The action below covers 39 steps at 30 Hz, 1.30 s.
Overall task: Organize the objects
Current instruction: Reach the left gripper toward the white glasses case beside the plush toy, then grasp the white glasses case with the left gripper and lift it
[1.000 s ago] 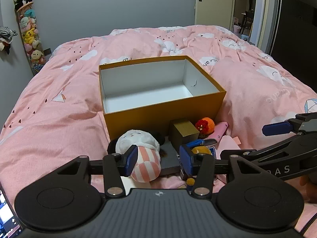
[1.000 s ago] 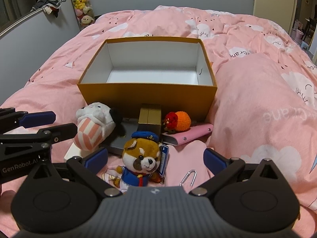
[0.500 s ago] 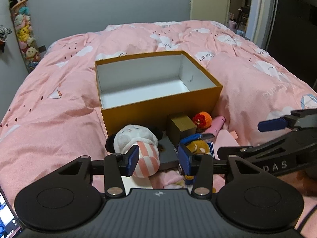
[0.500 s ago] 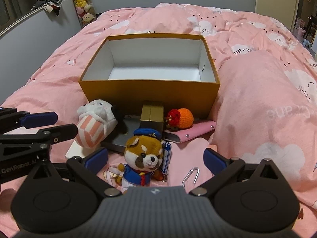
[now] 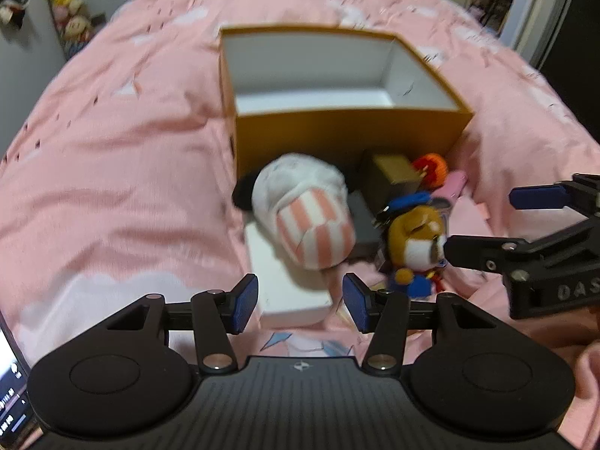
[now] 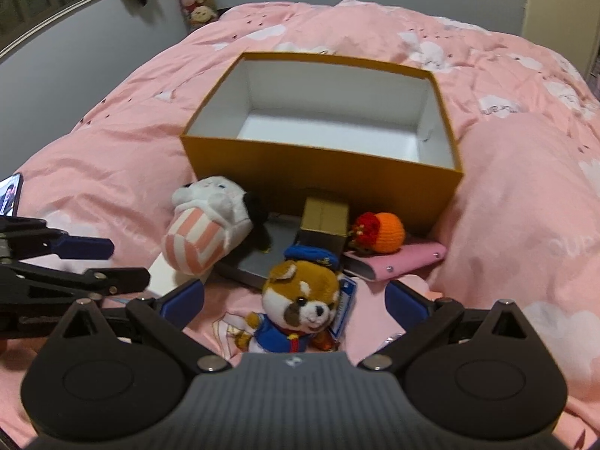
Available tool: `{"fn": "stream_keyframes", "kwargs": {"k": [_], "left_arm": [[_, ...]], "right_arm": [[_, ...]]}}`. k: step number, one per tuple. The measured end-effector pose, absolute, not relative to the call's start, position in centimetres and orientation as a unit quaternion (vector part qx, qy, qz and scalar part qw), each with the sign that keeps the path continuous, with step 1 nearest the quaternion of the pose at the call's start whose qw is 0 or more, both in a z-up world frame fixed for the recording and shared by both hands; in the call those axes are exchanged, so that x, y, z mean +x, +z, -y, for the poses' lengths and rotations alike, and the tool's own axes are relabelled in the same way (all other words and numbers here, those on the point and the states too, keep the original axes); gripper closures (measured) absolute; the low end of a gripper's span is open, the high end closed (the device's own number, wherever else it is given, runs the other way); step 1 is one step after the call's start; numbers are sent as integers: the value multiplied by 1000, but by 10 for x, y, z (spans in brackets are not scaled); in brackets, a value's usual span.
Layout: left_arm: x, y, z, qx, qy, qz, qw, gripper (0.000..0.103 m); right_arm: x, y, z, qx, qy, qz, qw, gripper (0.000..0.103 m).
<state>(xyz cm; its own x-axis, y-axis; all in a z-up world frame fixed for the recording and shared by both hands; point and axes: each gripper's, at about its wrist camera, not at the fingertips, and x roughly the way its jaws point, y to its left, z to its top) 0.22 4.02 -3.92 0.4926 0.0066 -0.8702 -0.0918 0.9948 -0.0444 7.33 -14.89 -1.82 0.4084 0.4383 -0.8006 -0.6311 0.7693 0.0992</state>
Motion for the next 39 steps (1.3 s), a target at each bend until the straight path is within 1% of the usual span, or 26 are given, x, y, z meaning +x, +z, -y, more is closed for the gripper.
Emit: {"fn": "stream_keyframes", "kwargs": {"k": [9, 16, 19, 20, 21, 25, 31, 32, 33, 39], "left_arm": [[21, -73, -35, -33, 38, -557, 829, 43], [33, -85, -36, -19, 69, -571, 818, 42], [37, -89, -32, -11, 66, -575, 815, 39], [39, -91, -30, -10, 63, -577, 814, 36], [41, -93, -30, -10, 59, -580, 812, 31], [49, -104, -37, -36, 58, -597, 800, 25], [56, -112, -41, -51, 57, -608, 790, 25], [56, -113, -41, -52, 57, -609, 789, 26], [56, -113, -40, -53, 54, -609, 790, 29], [51, -102, -40, -62, 53, -583, 808, 30]], "right_arm": [[86, -36, 143, -105, 327, -467, 815, 1], [93, -46, 140, -101, 327, -485, 805, 1], [96, -49, 139, -105, 329, -489, 801, 1], [97, -50, 138, -105, 330, -491, 800, 1], [97, -51, 138, -106, 330, -492, 798, 1], [100, -53, 138, -105, 329, -498, 796, 1], [100, -54, 139, -100, 328, -501, 794, 1], [100, -54, 139, -99, 328, -502, 794, 1], [100, -54, 139, -98, 328, -503, 794, 1], [99, -54, 142, -91, 323, -501, 798, 1]]}}
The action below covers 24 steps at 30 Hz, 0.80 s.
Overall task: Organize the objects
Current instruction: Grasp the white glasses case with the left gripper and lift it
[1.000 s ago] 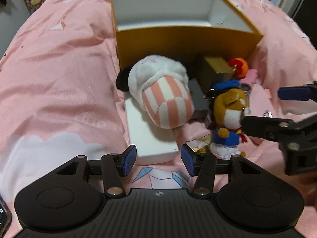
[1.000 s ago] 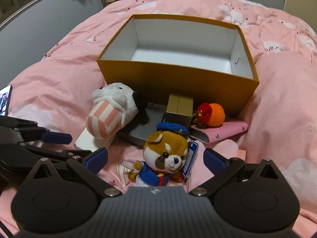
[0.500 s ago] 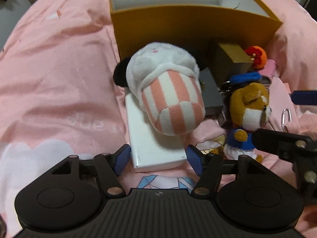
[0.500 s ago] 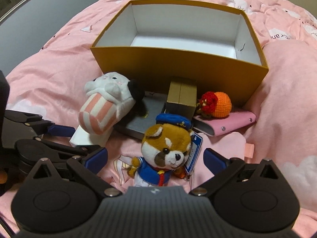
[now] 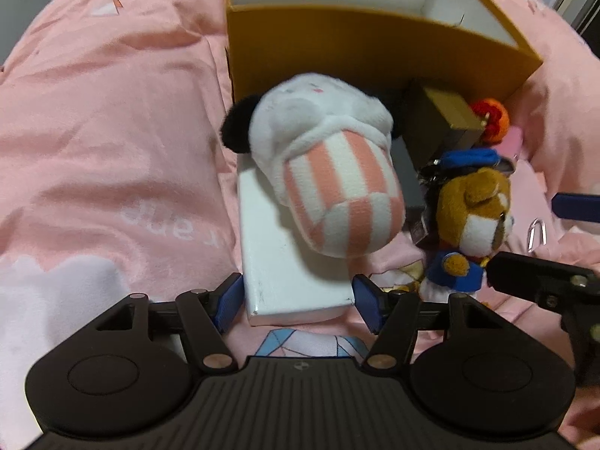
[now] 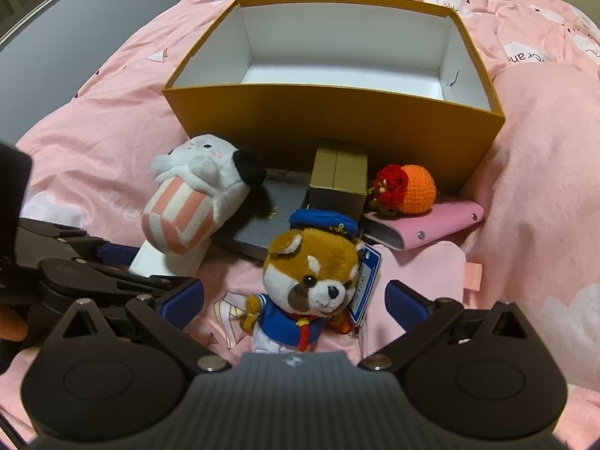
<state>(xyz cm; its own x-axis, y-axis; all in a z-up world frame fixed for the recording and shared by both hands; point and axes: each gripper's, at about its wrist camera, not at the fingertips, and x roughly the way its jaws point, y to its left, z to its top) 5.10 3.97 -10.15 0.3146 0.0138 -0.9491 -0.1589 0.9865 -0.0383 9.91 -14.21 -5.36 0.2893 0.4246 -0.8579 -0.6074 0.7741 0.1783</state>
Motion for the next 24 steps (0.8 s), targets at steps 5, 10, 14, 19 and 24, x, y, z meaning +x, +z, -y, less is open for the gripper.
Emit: {"fn": "stream_keyframes", "kwargs": {"k": [5, 10, 14, 19, 24], "left_arm": [[37, -72, -38, -57, 49, -535, 841, 31], [29, -37, -46, -67, 43, -497, 864, 32], [20, -12, -52, -76, 36, -464, 882, 32], [24, 11, -53, -73, 25, -440, 895, 33], [49, -17, -48, -68, 22, -456, 887, 33]], "right_arm": [[98, -50, 143, -89, 321, -494, 803, 1], [96, -48, 144, -89, 320, -489, 807, 1], [94, -45, 145, -90, 316, -485, 810, 1], [94, -44, 144, -97, 320, -481, 811, 1], [98, -38, 139, -109, 328, -459, 819, 1]]}}
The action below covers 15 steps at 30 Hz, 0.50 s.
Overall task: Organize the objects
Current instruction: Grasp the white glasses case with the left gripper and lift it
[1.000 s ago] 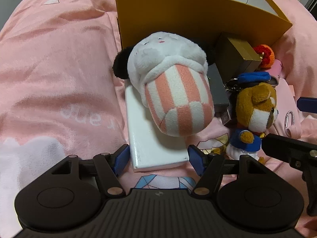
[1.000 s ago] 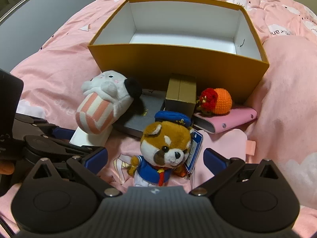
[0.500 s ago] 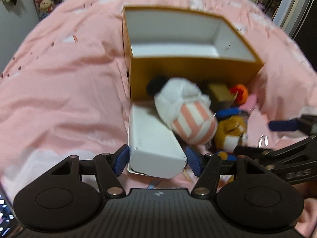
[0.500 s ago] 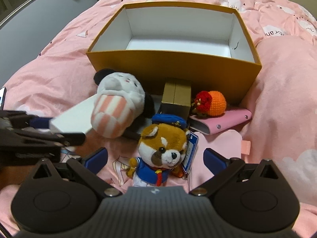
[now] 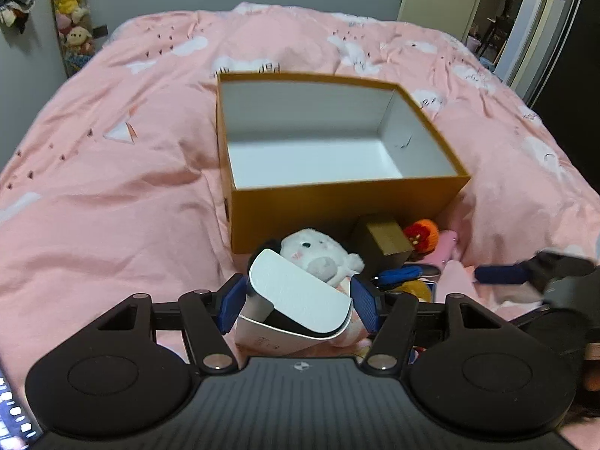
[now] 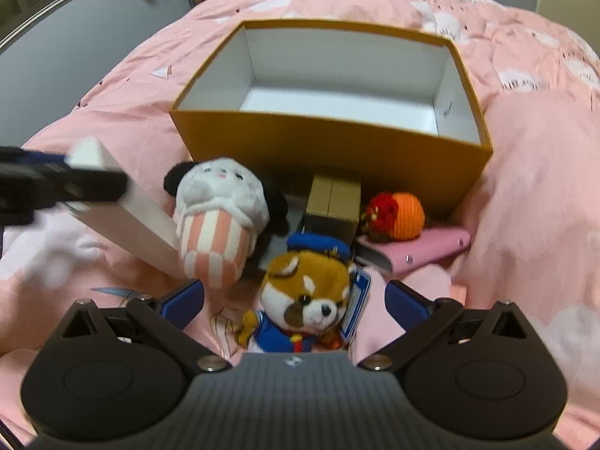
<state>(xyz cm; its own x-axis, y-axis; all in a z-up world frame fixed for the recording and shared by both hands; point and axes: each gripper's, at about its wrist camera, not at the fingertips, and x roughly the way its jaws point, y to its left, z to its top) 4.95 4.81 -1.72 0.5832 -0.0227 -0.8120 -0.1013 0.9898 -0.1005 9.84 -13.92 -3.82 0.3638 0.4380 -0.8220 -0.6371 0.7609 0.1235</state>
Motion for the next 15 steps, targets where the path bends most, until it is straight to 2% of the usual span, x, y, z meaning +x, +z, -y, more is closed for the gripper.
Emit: {"fn": "stream_keyframes", "kwargs": {"k": [5, 7, 13, 15], "left_arm": [[53, -28, -46, -63, 9, -425, 903, 31], [53, -29, -47, -59, 2, -421, 905, 28], [39, -23, -47, -15, -21, -424, 905, 28], [32, -21, -44, 18, -34, -424, 905, 27]], "right_arm": [[110, -35, 136, -107, 331, -441, 827, 3], [117, -35, 134, -105, 333, -441, 827, 13], [144, -39, 126, -97, 319, -449, 829, 25], [154, -42, 124, -93, 317, -456, 827, 26]]}}
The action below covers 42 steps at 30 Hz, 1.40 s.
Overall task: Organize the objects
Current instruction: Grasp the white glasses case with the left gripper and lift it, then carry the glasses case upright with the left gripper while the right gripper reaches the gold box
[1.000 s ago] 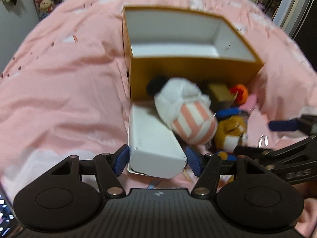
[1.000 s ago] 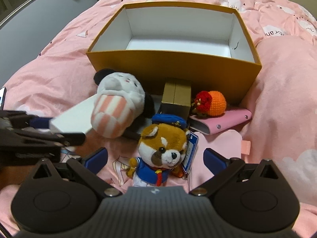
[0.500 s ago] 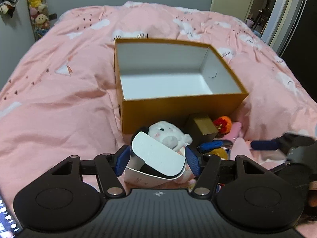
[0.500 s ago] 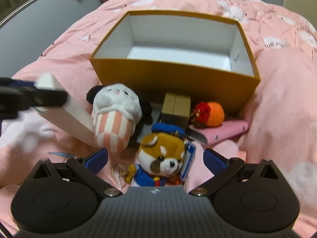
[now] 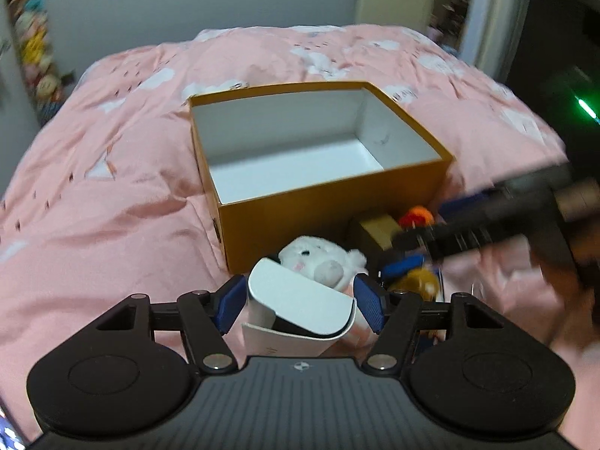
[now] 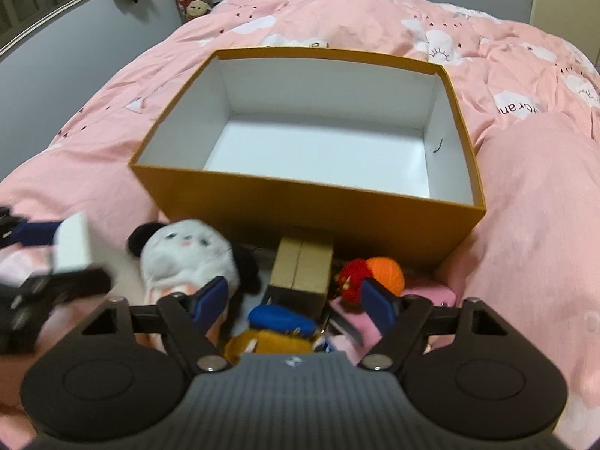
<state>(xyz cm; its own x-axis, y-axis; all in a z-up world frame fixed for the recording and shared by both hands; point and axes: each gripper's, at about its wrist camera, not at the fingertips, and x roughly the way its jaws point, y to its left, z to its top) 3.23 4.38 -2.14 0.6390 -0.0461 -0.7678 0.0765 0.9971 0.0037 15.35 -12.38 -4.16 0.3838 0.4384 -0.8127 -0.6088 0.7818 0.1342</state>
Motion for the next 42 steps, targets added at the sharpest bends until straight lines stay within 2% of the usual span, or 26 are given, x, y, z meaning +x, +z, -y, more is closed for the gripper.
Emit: {"fn": "stream_keyframes", "kwargs": {"k": [6, 8, 21, 26, 30, 32, 35, 36, 37, 42], "left_arm": [[27, -34, -38, 92, -56, -426, 898, 27], [36, -39, -37, 82, -55, -429, 898, 30], [84, -43, -65, -40, -9, -398, 916, 30], [82, -34, -68, -75, 18, -344, 936, 31], [63, -14, -65, -46, 33, -298, 953, 31], [57, -9, -66, -39, 18, -325, 945, 31], [48, -11, -69, -43, 3, -386, 922, 32], [44, -13, -70, -45, 12, -394, 918, 37], [40, -16, -70, -44, 18, -394, 918, 41], [39, -31, -62, -40, 14, -392, 919, 42]], "right_arm": [[169, -53, 117, -91, 322, -473, 815, 30], [171, -57, 114, -92, 325, -475, 812, 32], [180, -63, 110, -100, 326, -470, 814, 32], [181, -61, 111, -96, 326, -468, 815, 28], [183, -61, 111, -98, 332, -468, 813, 29], [184, -62, 109, -103, 334, -469, 811, 31], [185, -65, 104, -109, 339, -472, 806, 38], [185, -66, 102, -111, 339, -472, 806, 39], [185, -67, 101, -115, 337, -470, 807, 39], [184, -68, 99, -119, 336, -466, 810, 39]]}}
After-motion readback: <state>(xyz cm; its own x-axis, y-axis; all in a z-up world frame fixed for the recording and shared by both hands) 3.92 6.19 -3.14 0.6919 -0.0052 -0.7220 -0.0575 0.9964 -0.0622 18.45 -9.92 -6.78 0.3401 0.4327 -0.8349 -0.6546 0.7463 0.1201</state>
